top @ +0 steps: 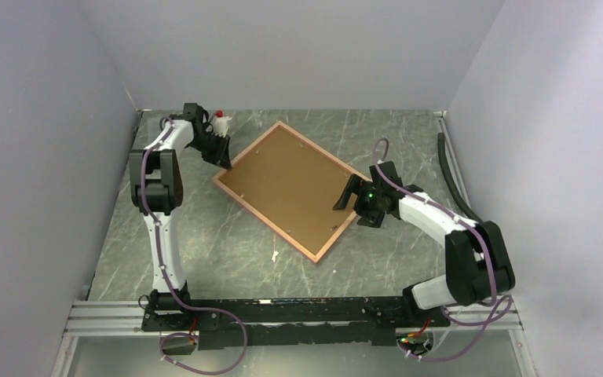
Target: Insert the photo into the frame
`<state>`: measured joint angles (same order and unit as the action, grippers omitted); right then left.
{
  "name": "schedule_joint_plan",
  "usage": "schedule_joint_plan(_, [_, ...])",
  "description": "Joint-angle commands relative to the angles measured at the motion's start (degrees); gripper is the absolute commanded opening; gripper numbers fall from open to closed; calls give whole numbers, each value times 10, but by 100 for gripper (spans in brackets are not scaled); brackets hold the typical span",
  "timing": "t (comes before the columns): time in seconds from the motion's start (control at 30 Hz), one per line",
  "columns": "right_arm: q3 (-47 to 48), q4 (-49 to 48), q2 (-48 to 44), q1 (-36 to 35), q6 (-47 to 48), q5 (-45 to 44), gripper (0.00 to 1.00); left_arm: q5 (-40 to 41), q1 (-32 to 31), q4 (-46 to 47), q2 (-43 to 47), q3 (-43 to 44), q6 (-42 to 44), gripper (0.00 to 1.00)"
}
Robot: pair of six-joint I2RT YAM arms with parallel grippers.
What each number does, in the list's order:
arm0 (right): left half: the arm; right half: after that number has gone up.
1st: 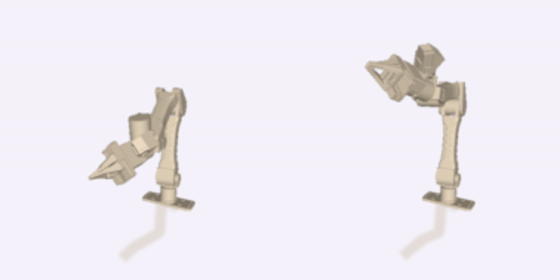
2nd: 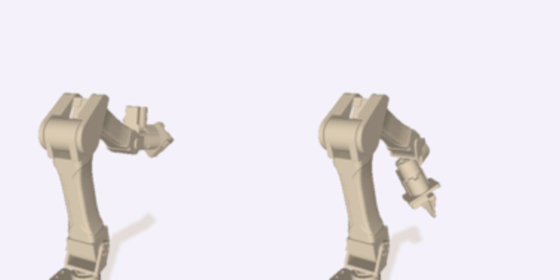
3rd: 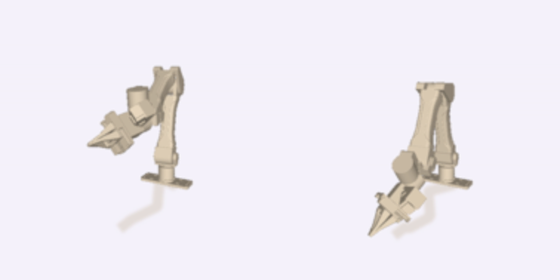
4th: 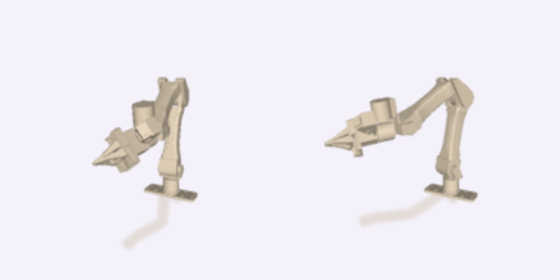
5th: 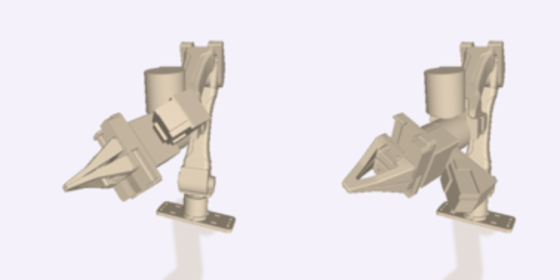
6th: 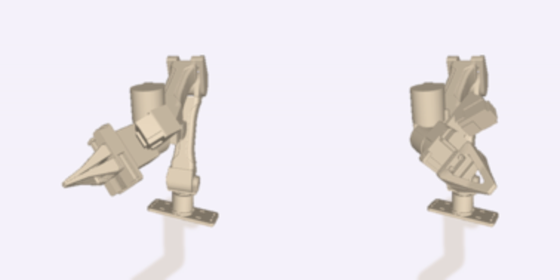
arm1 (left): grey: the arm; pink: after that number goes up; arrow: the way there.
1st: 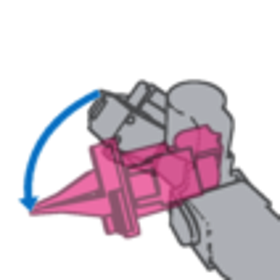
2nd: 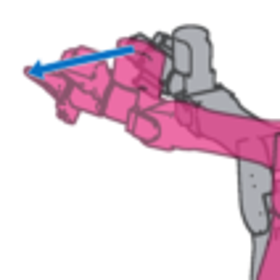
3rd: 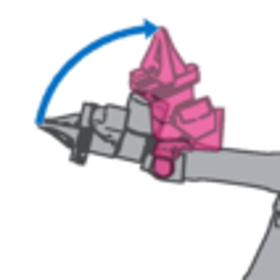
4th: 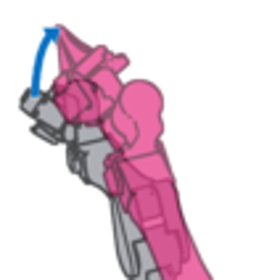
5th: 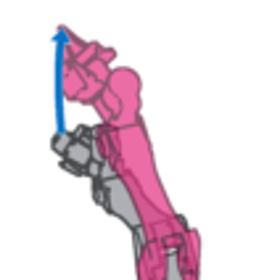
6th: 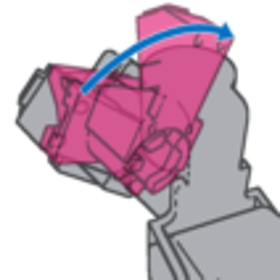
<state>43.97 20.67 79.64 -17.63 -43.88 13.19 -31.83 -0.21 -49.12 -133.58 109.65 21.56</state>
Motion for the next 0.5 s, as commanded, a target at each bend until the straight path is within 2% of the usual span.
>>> schedule_joint_plan(0.0, [36, -48, 41, 8, 15, 6, 100, -41, -4, 2, 55, -62, -12, 8])
schedule_joint_plan(0.1, [60, -41, 71, 14, 33, 1, 100, -56, -4, 23, 96, -132, -6, 5])
schedule_joint_plan(0.47, [120, -22, 113, 57, 72, -14, 100, -105, -6, -27, 220, -311, 39, 4])
